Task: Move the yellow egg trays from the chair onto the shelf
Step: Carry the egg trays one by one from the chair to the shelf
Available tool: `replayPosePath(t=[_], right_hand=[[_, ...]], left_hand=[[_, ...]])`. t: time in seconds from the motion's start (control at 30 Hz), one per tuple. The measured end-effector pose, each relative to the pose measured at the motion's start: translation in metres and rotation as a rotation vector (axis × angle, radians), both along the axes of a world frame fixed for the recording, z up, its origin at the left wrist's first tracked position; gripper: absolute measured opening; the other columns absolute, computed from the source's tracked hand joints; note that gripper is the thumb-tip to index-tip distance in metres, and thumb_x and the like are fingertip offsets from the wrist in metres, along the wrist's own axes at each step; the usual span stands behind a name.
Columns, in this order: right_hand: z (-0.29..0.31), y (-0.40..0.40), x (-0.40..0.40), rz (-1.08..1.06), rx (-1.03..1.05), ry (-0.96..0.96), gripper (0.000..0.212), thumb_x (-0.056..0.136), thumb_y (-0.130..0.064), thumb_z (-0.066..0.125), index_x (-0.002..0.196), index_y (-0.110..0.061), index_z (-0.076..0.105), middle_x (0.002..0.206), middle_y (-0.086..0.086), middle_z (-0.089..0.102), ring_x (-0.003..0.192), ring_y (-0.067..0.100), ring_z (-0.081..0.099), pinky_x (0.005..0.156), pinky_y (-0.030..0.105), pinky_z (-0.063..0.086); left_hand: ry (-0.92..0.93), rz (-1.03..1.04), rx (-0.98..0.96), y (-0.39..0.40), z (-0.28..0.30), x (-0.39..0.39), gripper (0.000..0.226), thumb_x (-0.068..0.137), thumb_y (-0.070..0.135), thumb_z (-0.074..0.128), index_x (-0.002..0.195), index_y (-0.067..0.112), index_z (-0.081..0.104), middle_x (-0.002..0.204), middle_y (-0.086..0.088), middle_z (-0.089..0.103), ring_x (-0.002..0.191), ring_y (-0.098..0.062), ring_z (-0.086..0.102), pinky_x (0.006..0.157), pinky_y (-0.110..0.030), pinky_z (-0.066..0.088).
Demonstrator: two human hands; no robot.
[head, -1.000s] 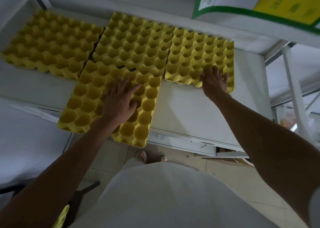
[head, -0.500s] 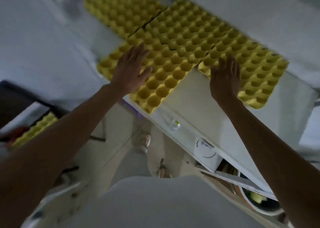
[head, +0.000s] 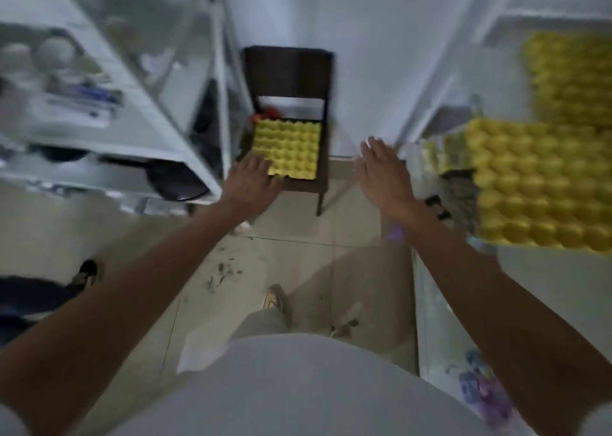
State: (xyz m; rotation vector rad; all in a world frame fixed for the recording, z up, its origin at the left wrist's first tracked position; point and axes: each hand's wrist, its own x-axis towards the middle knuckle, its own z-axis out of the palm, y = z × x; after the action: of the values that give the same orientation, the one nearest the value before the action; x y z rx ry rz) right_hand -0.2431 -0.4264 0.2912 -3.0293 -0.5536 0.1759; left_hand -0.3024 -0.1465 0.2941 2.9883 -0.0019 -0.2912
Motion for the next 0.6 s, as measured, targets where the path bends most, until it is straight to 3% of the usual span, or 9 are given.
replayPosePath(t=[0.1, 0.2, 0.3, 0.47, 0.6], right_hand=[[-0.025, 0.060, -0.005, 0.073, 0.012, 0.185, 0.054, 0.111, -0.031, 0.020, 0.147, -0.002, 0.049, 0.152, 0.020, 0.047, 0.142, 0.041, 0.043, 0.116, 0.050, 0.035], [-0.045, 0.107, -0.005, 0.080, -0.042, 0.336, 0.047, 0.114, -0.024, 0.022, 0.140, 0.002, 0.051, 0.144, 0.022, 0.053, 0.133, 0.037, 0.049, 0.111, 0.042, 0.037], [-0.053, 0.142, 0.003, 0.015, -0.008, 0.368, 0.049, 0.114, -0.026, 0.023, 0.143, 0.001, 0.052, 0.146, 0.021, 0.053, 0.134, 0.036, 0.050, 0.111, 0.039, 0.038], [-0.053, 0.164, 0.036, -0.072, -0.002, 0.398, 0.049, 0.112, -0.034, 0.026, 0.136, -0.004, 0.056, 0.135, 0.020, 0.059, 0.123, 0.037, 0.057, 0.102, 0.045, 0.047], [-0.066, 0.163, 0.066, -0.134, 0.034, 0.458, 0.052, 0.111, -0.037, 0.027, 0.137, -0.003, 0.056, 0.138, 0.020, 0.058, 0.126, 0.038, 0.056, 0.106, 0.047, 0.047]], left_hand=[[0.034, 0.091, -0.016, 0.054, -0.018, -0.026, 0.057, 0.107, 0.046, 0.037, 0.149, 0.009, 0.046, 0.163, -0.014, 0.037, 0.152, -0.031, 0.032, 0.119, -0.049, 0.035], [0.094, 0.141, -0.035, 0.088, -0.037, -0.040, 0.059, 0.107, 0.048, 0.033, 0.150, 0.009, 0.042, 0.164, -0.013, 0.034, 0.152, -0.029, 0.031, 0.119, -0.050, 0.033], [0.115, 0.149, -0.055, 0.103, -0.054, -0.030, 0.063, 0.106, 0.050, 0.031, 0.154, 0.009, 0.037, 0.167, -0.011, 0.028, 0.154, -0.029, 0.027, 0.121, -0.051, 0.029], [0.152, 0.115, -0.080, 0.112, -0.074, 0.005, 0.065, 0.105, 0.050, 0.033, 0.153, 0.007, 0.039, 0.165, -0.012, 0.032, 0.152, -0.030, 0.029, 0.118, -0.050, 0.031], [0.242, 0.070, -0.071, 0.113, -0.099, 0.039, 0.066, 0.106, 0.049, 0.033, 0.156, 0.005, 0.034, 0.168, -0.014, 0.026, 0.155, -0.032, 0.025, 0.122, -0.051, 0.029]])
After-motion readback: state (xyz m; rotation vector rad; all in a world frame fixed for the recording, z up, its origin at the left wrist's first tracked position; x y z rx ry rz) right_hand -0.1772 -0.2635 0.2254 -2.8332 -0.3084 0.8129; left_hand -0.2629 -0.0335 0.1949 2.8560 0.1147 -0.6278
